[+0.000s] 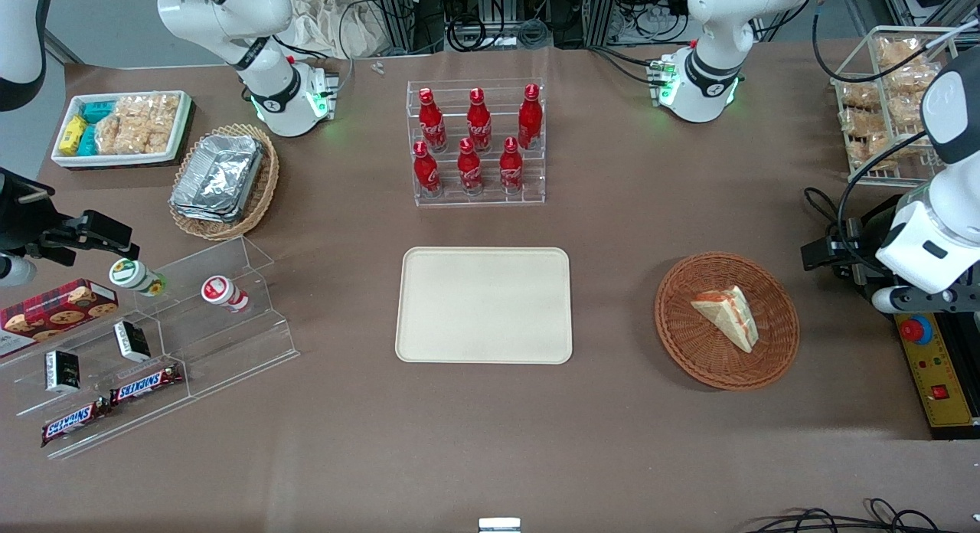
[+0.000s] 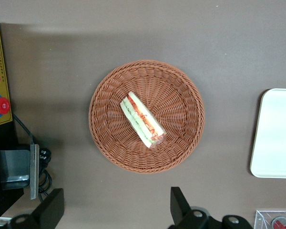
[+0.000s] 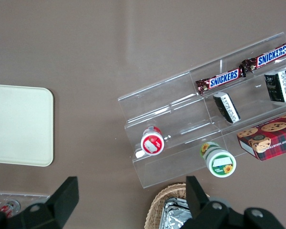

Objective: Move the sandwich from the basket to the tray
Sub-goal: 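Move the left gripper down over the sandwich in the wicker basket, then close the left gripper on the sandwich's upright edge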

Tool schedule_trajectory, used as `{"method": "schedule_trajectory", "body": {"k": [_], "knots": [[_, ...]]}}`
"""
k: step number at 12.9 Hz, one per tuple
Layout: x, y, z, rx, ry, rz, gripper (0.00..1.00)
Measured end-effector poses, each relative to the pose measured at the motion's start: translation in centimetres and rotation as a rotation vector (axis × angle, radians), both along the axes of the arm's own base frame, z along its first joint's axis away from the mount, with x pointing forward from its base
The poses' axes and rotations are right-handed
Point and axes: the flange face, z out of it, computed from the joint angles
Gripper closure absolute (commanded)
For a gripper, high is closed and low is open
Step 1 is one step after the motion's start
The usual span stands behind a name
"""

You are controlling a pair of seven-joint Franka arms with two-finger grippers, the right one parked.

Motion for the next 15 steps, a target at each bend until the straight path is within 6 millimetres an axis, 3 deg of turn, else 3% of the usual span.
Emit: {"method": "schedule_trajectory", "body": {"k": [4, 7, 9, 11, 13, 15], "knots": [[0.0, -0.2, -0.3, -0.006, 0.012, 0.001, 0.00], [0.3, 0.0, -3.2, -0.013, 0.064, 0.041, 0.00], [0.5, 0.0, -5.3, -0.007, 0.079, 0.180, 0.00], [0.6, -1.2, -8.6, -0.004, 0.053, 0.366, 0.00], [0.0, -3.3, -13.1, -0.006, 0.033, 0.511, 0.00], [-0.6, -3.8, -16.5, -0.013, 0.023, 0.589, 0.00]]}}
